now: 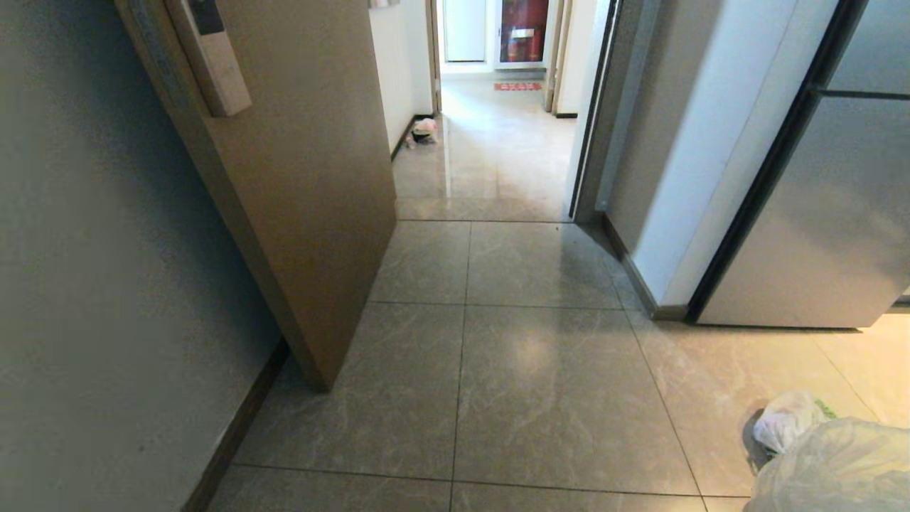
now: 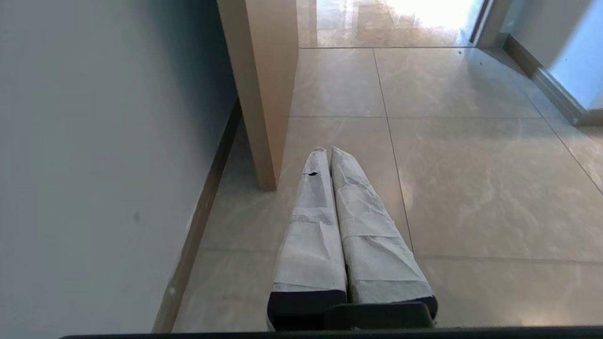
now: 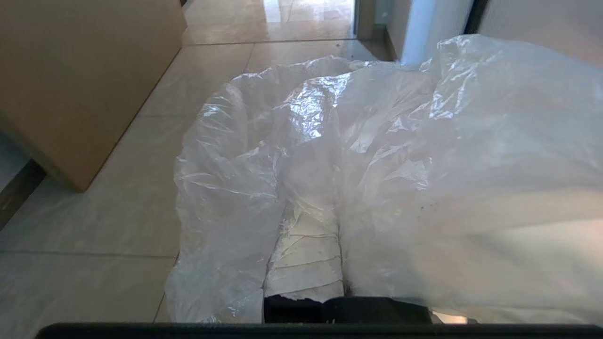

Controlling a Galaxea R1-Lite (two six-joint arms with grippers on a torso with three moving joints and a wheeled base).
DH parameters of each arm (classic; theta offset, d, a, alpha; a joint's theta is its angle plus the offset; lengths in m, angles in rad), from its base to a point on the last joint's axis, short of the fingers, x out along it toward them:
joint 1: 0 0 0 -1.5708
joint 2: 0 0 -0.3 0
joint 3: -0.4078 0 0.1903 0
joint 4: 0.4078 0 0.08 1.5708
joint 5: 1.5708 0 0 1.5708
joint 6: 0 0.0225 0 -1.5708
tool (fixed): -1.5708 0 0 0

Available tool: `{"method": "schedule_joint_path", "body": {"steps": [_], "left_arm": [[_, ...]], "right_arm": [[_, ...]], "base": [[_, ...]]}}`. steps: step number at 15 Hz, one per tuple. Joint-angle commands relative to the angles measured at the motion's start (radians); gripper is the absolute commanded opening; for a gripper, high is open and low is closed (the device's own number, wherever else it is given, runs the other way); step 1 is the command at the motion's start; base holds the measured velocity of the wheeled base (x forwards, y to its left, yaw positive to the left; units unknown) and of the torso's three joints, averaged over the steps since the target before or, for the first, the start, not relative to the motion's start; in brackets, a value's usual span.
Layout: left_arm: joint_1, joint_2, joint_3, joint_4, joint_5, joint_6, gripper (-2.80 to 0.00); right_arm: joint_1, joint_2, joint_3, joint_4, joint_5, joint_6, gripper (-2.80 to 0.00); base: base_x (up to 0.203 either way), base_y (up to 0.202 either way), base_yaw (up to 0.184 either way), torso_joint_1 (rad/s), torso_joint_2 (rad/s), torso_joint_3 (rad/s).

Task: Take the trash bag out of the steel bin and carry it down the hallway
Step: Put the trash bag at the door

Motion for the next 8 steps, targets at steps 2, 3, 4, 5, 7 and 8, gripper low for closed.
{"method": "schedule_joint_path", "body": {"steps": [2, 3, 4, 5, 7, 8], "left_arm": [[0.0, -0.001, 0.0, 0.0, 0.0, 0.0, -2.8], [0.0, -0.001, 0.0, 0.0, 0.0, 0.0, -2.8], [0.0, -0.001, 0.0, 0.0, 0.0, 0.0, -2.8], [0.0, -0.001, 0.0, 0.0, 0.0, 0.0, -2.8], [0.0, -0.001, 0.0, 0.0, 0.0, 0.0, -2.8], [0.0, -0.001, 0.0, 0.0, 0.0, 0.0, -2.8]], "right_arm": [[0.0, 0.0, 0.003, 0.0, 0.0, 0.0, -2.8], [0.0, 0.0, 0.003, 0.0, 0.0, 0.0, -2.8], [0.0, 0.0, 0.003, 0.0, 0.0, 0.0, -2.8], [0.0, 0.0, 0.003, 0.0, 0.0, 0.0, -2.8], [0.0, 0.0, 0.003, 0.0, 0.0, 0.0, -2.8], [0.0, 0.0, 0.003, 0.0, 0.0, 0.0, -2.8]], "base": [[0.192, 0.0, 0.0, 0.002, 0.0, -0.001], [0.193, 0.0, 0.001, 0.005, 0.0, 0.001], [0.194, 0.0, 0.0, 0.002, 0.0, -0.006], [0.192, 0.0, 0.001, 0.001, 0.01, 0.006], [0.191, 0.0, 0.001, 0.002, 0.0, 0.004], [0.186, 0.0, -0.002, 0.003, 0.01, 0.002]]}}
